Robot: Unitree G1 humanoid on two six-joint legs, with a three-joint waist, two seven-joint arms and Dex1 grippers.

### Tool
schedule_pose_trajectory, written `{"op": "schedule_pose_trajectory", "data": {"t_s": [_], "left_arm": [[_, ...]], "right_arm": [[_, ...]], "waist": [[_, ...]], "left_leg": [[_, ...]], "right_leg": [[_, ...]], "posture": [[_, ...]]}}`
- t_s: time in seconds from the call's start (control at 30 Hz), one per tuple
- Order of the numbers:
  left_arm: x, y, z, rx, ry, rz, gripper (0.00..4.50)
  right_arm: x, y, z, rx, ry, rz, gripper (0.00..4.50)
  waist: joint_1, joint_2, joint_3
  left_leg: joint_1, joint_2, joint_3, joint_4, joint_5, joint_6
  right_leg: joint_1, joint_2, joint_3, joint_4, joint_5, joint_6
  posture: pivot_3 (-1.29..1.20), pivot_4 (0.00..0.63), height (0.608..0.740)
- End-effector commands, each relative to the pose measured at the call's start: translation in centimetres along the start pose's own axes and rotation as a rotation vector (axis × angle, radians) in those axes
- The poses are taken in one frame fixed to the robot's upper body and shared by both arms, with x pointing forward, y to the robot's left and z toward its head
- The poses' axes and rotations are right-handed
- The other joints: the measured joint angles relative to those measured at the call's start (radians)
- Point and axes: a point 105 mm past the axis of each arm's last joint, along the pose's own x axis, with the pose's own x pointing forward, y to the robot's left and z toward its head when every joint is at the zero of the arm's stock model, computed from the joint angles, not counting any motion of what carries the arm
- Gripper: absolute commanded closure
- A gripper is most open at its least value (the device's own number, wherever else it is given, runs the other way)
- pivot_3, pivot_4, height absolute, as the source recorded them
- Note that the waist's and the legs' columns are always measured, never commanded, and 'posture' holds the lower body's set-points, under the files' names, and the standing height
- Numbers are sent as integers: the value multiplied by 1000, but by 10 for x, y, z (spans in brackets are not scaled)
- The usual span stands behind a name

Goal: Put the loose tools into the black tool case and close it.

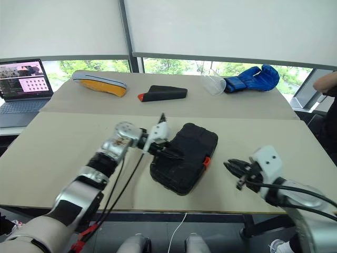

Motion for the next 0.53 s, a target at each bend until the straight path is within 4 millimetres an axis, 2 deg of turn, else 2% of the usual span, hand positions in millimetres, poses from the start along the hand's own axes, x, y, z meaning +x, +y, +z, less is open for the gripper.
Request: {"op": "schedule_pose_trajectory", "data": {"t_s": [0.03, 0.13, 0.17, 0.2, 0.23, 0.37, 0.53], "left_arm": [[-64, -5, 18, -113, -96, 69, 1446], [-113, -14, 25, -175, -106, 173, 291], [-128, -17, 25, -186, -95, 208, 32], [-141, -20, 25, -197, -86, 237, 0], [-149, -23, 26, -205, -81, 254, 0], [-169, -21, 27, -201, -77, 354, 0], [-163, -23, 18, -163, -34, 362, 0]], "right_arm": [[-32, 9, 21, -14, 5, 161, 1901], [-57, 4, 34, 43, 19, 215, 848], [-65, 2, 39, 59, 18, 227, 539], [-71, -1, 44, 70, 14, 232, 173], [-75, -3, 47, 78, 12, 235, 50], [-83, -16, 54, 76, -4, 191, 50], [-74, -25, 55, 46, -24, 160, 50]], "waist": [[-8, 1, 3], [-10, -2, 6], [-7, -2, 6], [-6, -1, 8], [-4, -1, 8], [20, -3, 9], [31, -4, 9]], "left_leg": [[0, 1, 0, 0, 0, 0], [-6, 1, -1, -1, 0, 0], [-6, 1, -2, -1, 0, 0], [-6, 1, -2, -1, 0, 0], [-7, 0, -1, -1, 0, 0], [-6, -1, -1, -1, 0, 0], [-8, -1, 1, 0, 0, 0]], "right_leg": [[-1, 1, 0, 1, -1, -1], [-9, 1, 0, 3, -1, -1], [-9, 1, -1, 3, -1, -1], [-8, 1, -1, 3, -1, -1], [-9, -1, 0, 2, -1, -1], [-8, -2, -1, 0, -2, 0], [-9, -3, -1, -1, -3, -3]], "posture": [[0, 150, 734], [0, 150, 734], [0, 150, 734], [0, 150, 734], [0, 150, 734], [0, 150, 734], [0, 150, 734]]}}
